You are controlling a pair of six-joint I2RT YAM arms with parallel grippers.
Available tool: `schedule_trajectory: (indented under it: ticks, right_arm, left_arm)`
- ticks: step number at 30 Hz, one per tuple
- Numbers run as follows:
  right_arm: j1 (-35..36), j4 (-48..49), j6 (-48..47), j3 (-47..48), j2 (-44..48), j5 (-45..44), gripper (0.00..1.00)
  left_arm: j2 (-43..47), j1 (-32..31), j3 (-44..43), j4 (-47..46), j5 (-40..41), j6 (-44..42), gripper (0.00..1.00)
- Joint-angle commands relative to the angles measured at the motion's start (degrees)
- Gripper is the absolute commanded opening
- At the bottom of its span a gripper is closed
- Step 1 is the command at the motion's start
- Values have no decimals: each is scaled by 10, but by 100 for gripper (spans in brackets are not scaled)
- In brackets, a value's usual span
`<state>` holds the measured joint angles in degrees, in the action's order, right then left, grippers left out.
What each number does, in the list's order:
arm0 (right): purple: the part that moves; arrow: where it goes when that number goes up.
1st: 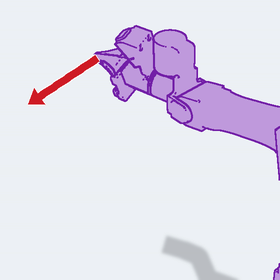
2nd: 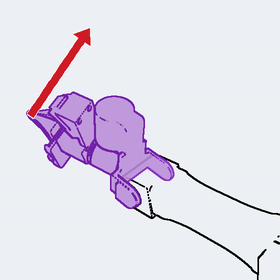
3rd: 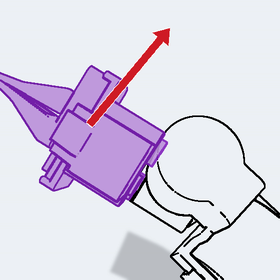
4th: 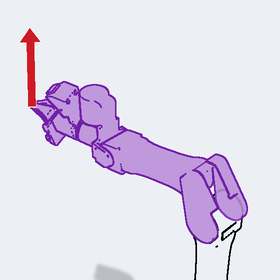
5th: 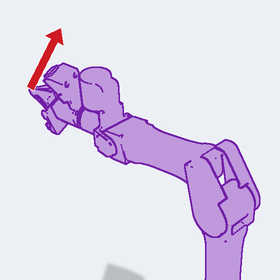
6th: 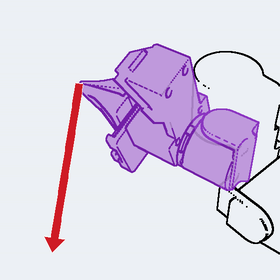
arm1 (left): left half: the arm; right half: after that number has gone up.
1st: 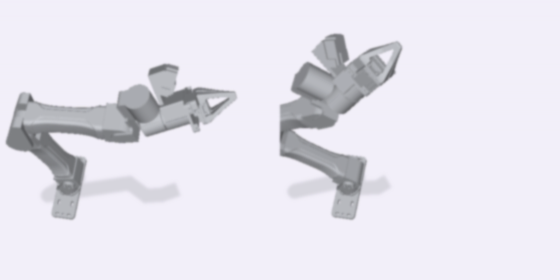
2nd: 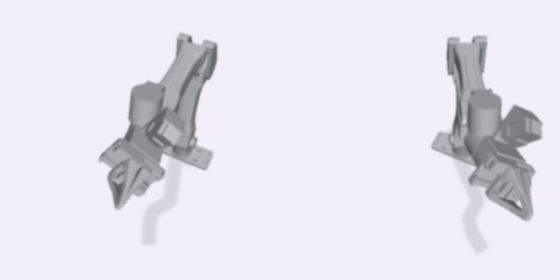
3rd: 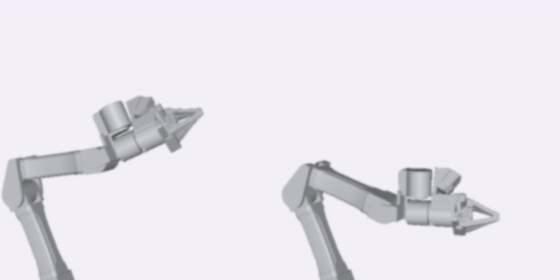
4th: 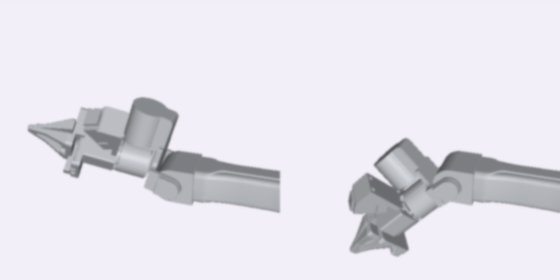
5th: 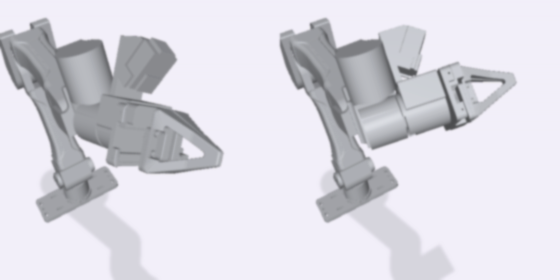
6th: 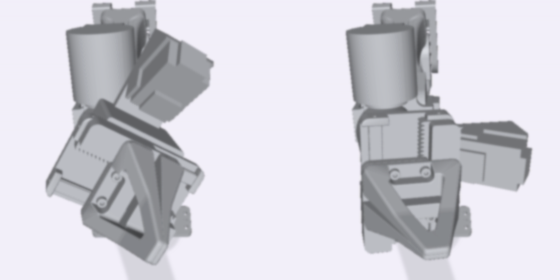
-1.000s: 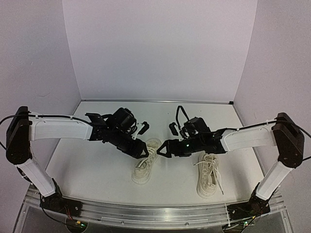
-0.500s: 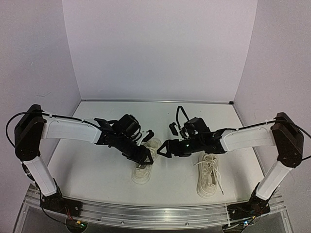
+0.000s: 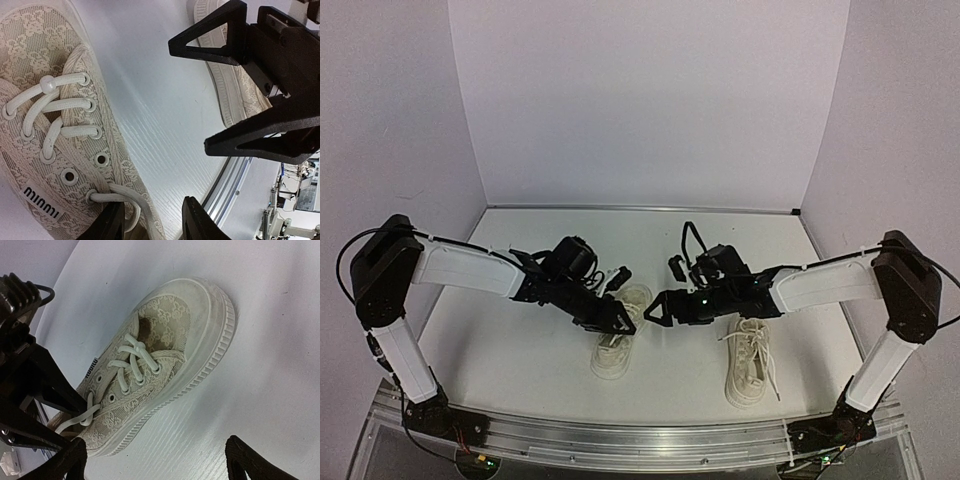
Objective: Tie the shoes
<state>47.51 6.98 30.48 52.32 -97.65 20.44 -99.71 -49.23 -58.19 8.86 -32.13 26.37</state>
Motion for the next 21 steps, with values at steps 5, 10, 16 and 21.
schedule_trajectory:
  ticks: [5,10,16,21]
  right_arm:
    - [0,18,-2,-5,2,-14,92]
    - [0,18,-2,-4,2,-16,92]
    - [0,17,-2,-3,1,-18,92]
    - [-1,12,-1,-7,11,-28,92]
  left_arm:
    - [9,6,27,-127,-77,55,39]
    - [22,8,28,-149,-89,67,37]
    - [12,12,30,-204,-123,100,36]
    - [17,11,20,-226,-135,113,38]
